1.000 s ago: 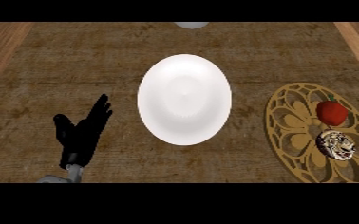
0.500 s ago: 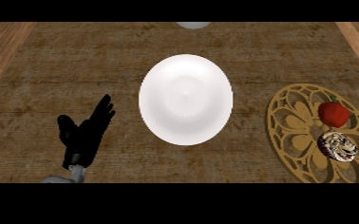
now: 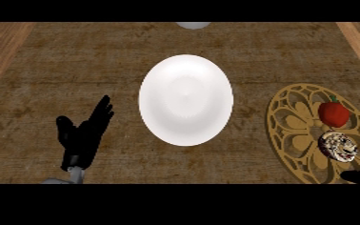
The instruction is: Pick the cupcake from the placemat and place it in the plate
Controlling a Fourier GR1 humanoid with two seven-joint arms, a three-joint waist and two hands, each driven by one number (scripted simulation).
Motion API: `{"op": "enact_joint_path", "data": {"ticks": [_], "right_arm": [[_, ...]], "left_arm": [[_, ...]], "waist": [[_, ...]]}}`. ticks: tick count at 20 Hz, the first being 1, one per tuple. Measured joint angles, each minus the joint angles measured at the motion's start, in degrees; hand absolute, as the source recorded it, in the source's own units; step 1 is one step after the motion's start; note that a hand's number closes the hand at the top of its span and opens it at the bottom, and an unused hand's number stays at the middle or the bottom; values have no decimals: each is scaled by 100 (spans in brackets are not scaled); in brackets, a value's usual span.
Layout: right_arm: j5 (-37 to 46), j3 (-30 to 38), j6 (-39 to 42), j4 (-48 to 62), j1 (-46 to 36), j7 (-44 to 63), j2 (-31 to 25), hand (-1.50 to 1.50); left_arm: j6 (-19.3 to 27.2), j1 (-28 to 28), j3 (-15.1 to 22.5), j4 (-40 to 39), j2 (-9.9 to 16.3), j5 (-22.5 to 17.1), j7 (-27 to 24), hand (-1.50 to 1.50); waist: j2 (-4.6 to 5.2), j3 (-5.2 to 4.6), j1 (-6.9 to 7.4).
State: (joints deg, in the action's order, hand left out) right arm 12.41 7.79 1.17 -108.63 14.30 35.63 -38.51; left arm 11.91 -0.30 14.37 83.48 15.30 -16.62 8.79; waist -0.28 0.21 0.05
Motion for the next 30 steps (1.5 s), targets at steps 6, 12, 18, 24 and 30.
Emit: {"op": "enact_joint_path", "data": {"ticks": [6, 12, 18, 24, 30], "right_arm": [[660, -192, 77, 306, -267, 95, 323, -150], [1110, -148, 245, 586, -392, 161, 500, -150], [1437, -203, 374, 993, -589, -13, 815, -150], [1747, -372, 543, 1637, -931, -249, 964, 150], [2193, -372, 467, 1667, -779, -732, 937, 150]], "left_arm": [[-116, 41, -122, -9, -88, 106, 21, 0], [-157, 31, -236, -46, -204, 239, 79, 0], [-286, 49, -352, -90, -312, 352, 7, 0], [-427, 54, -467, -67, -336, 393, 34, 0], [-515, 42, -601, -64, -375, 444, 99, 0]], "waist": [[3, -1, -1], [-8, 9, -3], [-11, 12, 4], [-12, -5, 10], [-35, -43, -11]]}}
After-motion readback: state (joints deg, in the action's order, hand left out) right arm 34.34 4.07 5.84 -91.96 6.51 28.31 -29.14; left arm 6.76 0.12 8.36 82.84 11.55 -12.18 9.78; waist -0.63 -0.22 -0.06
